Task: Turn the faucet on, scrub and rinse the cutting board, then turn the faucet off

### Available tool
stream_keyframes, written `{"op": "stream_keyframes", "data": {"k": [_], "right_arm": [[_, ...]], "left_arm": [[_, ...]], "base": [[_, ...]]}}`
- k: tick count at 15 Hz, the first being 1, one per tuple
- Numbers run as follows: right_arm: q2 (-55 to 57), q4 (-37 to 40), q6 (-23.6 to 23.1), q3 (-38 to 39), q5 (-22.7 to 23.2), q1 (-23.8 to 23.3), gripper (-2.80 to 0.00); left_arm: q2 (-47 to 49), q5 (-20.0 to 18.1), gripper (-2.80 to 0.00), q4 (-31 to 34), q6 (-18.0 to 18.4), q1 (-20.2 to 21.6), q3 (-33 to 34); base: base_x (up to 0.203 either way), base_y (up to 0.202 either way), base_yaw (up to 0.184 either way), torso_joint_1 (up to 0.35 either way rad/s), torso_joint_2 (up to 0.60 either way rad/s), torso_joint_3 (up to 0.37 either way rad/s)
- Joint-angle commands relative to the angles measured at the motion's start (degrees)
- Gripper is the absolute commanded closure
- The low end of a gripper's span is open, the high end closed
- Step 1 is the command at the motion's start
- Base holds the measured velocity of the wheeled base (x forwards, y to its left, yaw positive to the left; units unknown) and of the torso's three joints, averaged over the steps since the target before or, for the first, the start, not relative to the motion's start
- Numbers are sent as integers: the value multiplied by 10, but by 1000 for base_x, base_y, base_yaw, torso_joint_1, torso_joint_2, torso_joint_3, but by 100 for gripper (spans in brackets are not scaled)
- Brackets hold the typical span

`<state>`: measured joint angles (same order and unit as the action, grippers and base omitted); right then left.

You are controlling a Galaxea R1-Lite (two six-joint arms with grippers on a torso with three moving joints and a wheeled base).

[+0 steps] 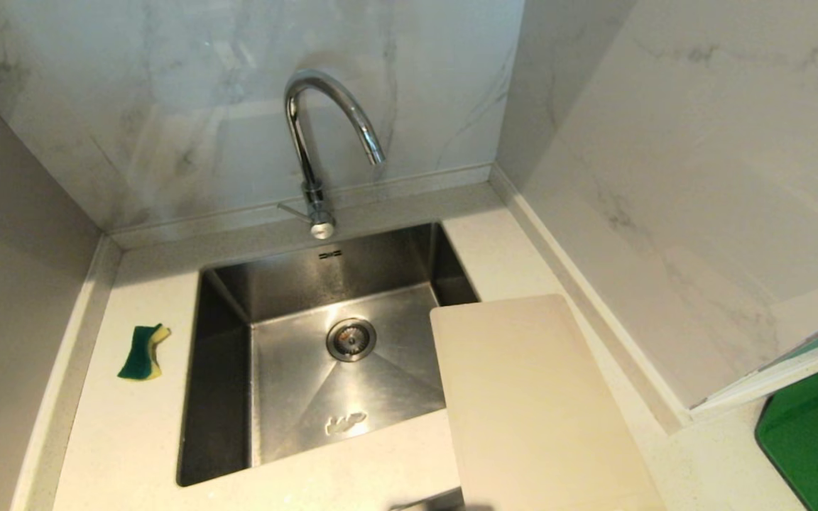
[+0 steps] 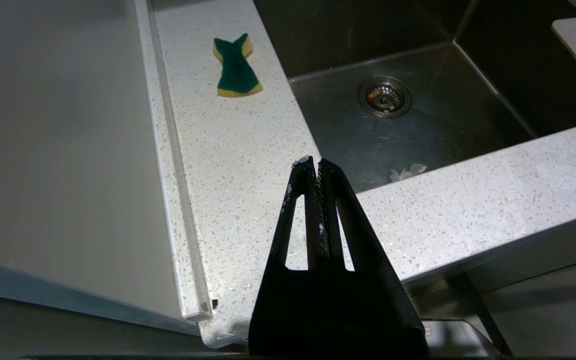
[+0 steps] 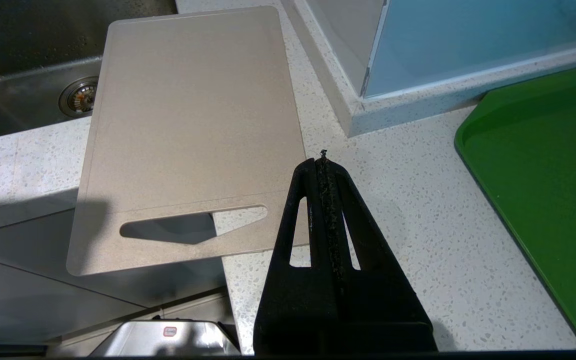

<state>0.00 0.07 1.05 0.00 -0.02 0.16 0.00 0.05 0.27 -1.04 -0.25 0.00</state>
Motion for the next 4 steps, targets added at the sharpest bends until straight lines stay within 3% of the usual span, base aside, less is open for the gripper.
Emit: {"op": "stream_keyframes", "data": {"k": [1,4], "right_arm": [[1,0,0,1,-1,0,0],[1,0,0,1,0,0,0]], "left_arm": [[1,0,0,0,-1,0,1],[1,0,0,0,-1,0,1]], "base": [[0,0,0,0,0,0],[0,0,0,0,0,0]]}}
